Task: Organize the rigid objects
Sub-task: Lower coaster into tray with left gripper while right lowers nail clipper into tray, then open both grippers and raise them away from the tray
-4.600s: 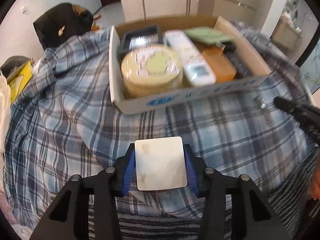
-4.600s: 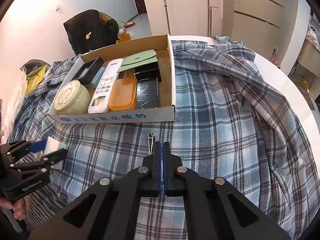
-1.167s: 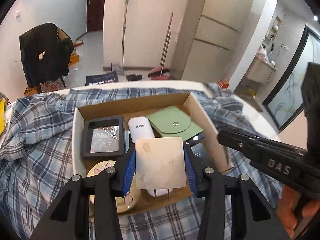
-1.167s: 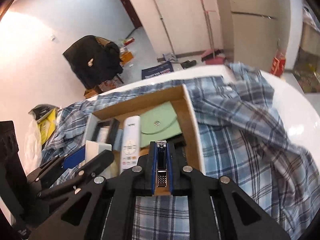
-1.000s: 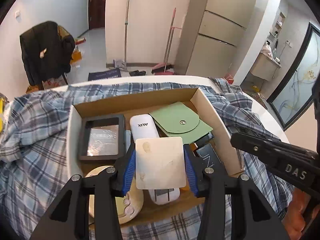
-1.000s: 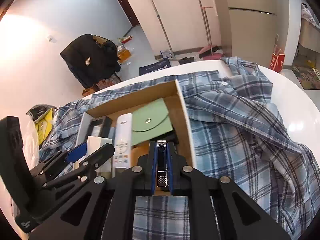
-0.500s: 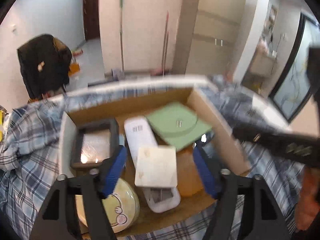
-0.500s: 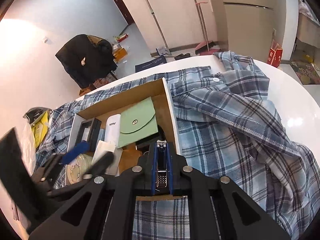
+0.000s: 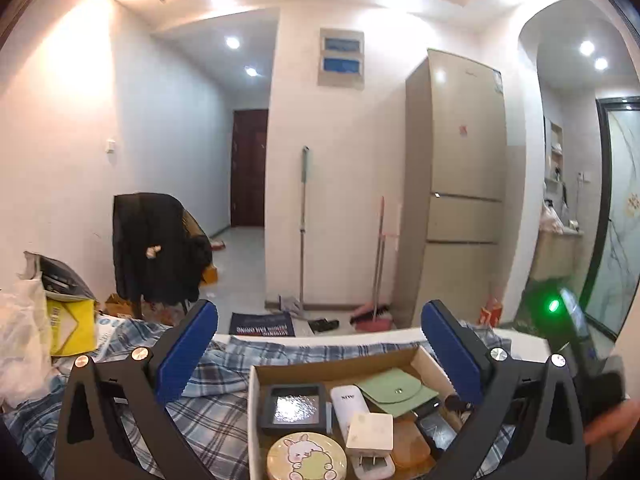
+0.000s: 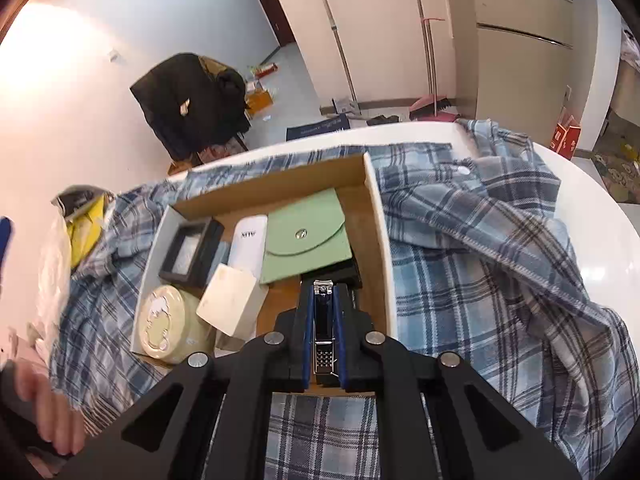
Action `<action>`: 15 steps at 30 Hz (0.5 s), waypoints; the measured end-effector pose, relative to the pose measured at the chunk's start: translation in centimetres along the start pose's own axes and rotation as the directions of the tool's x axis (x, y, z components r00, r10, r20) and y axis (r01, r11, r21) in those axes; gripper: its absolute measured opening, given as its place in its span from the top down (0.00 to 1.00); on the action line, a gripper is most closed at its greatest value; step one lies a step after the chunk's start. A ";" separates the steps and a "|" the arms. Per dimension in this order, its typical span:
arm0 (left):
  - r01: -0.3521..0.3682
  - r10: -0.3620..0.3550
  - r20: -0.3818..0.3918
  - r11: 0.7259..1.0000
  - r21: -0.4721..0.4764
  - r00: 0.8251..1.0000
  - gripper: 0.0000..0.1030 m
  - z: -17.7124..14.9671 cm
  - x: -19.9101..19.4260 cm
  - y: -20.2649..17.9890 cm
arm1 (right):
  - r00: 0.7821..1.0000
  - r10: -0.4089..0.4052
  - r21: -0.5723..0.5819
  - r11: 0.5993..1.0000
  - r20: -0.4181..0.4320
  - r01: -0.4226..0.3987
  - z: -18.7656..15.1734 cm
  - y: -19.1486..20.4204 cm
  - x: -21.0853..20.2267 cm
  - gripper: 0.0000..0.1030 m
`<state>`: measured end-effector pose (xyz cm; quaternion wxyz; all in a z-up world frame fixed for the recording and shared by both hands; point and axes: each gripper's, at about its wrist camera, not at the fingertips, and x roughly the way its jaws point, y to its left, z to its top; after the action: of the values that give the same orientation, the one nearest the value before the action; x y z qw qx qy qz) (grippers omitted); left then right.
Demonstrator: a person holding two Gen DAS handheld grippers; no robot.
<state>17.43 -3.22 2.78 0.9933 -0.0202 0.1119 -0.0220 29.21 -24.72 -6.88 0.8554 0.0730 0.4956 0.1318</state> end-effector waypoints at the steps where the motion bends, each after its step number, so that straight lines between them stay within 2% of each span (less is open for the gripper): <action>1: -0.003 0.003 -0.002 1.000 0.007 1.000 0.00 -0.1 -0.1 0.0 | 1.000 -0.006 -0.007 1.000 -0.009 0.006 -0.1 0.1 0.4 0.92; 3: 0.010 -0.009 -0.025 0.999 0.039 1.000 0.00 -0.3 0.0 -0.1 | 1.000 -0.013 -0.016 1.000 -0.025 0.013 -0.4 0.3 1.1 0.92; 5: 0.055 -0.046 -0.089 0.993 0.105 0.995 0.00 -0.6 0.1 -0.7 | 0.999 -0.013 -0.025 1.000 -0.042 0.012 -0.6 0.4 1.9 0.92; 9: 0.034 -0.025 -0.060 0.987 0.156 0.998 0.00 -1.5 -0.8 -1.3 | 0.998 0.019 -0.053 0.998 -0.065 -0.023 -1.0 0.5 3.1 0.92; 11: 0.015 -0.011 -0.027 0.988 0.152 1.000 0.00 -1.7 -1.5 -1.1 | 0.998 0.014 -0.061 0.998 -0.062 -0.018 -1.1 0.5 3.2 0.92; 13: -0.054 0.043 0.094 0.991 0.119 0.995 0.00 -1.9 -3.5 -0.7 | 0.999 0.013 -0.087 0.996 -0.051 -0.017 -1.2 0.8 3.1 0.89; 15: -0.070 0.056 0.152 0.994 0.084 0.987 0.00 -1.7 -4.9 -0.3 | 1.000 -0.005 -0.107 0.994 -0.019 0.003 -1.1 1.2 2.7 0.71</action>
<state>12.24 -3.35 2.26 0.9990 0.0258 0.0366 0.0060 29.34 -22.81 -9.36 0.8535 0.0246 0.4963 0.1570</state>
